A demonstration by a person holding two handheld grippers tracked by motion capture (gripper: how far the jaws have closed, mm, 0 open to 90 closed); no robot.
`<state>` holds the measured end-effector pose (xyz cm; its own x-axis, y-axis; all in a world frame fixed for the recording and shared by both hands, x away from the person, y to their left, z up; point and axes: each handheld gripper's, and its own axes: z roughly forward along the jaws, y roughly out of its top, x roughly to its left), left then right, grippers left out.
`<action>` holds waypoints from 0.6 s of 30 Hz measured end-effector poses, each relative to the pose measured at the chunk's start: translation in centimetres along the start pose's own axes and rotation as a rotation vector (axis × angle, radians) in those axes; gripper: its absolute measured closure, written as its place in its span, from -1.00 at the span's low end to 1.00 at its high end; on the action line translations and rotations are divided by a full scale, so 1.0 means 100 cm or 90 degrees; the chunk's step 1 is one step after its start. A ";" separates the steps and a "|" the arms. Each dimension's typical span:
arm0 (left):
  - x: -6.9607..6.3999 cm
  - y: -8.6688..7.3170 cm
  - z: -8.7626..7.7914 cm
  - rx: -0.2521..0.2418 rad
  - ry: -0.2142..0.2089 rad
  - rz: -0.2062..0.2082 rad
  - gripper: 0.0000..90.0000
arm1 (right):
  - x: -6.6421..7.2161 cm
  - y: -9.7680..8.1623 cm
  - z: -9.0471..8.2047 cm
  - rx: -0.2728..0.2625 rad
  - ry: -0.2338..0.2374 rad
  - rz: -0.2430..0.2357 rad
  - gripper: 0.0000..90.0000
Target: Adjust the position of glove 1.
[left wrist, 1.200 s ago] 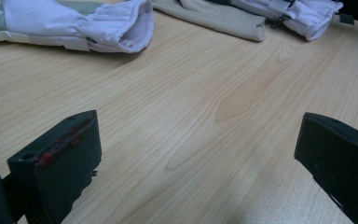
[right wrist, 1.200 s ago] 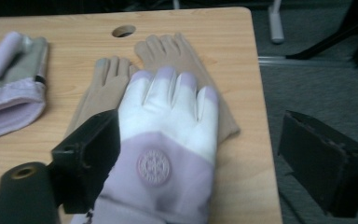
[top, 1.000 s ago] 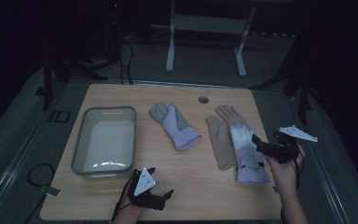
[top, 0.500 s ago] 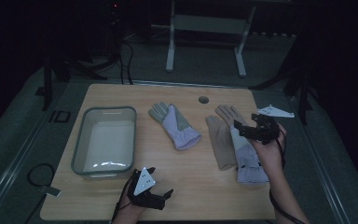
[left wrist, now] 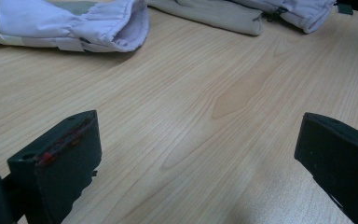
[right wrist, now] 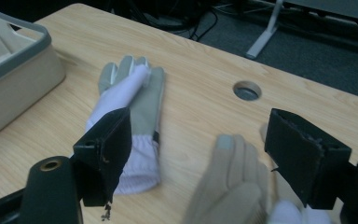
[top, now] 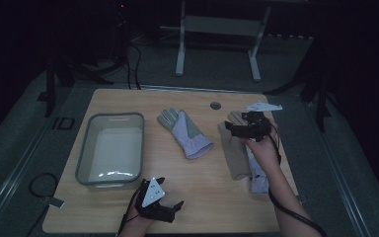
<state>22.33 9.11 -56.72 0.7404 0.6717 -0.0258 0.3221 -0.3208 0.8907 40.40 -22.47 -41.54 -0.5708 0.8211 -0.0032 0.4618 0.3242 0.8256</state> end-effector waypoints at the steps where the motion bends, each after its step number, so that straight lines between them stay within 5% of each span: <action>1: 0.000 0.000 0.000 0.000 -0.001 0.000 -0.98 | 0.002 0.001 0.004 0.004 0.005 -0.003 -0.49; 18: -0.001 0.000 0.000 -0.004 0.001 0.011 -0.98 | 0.037 0.016 0.075 0.068 0.060 -0.052 -0.16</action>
<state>22.19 9.05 -56.72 0.7446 0.6675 -0.0097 0.3061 -0.3285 0.8935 44.13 -15.38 -44.49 -0.6683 0.7438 -0.0100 0.4785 0.4401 0.7598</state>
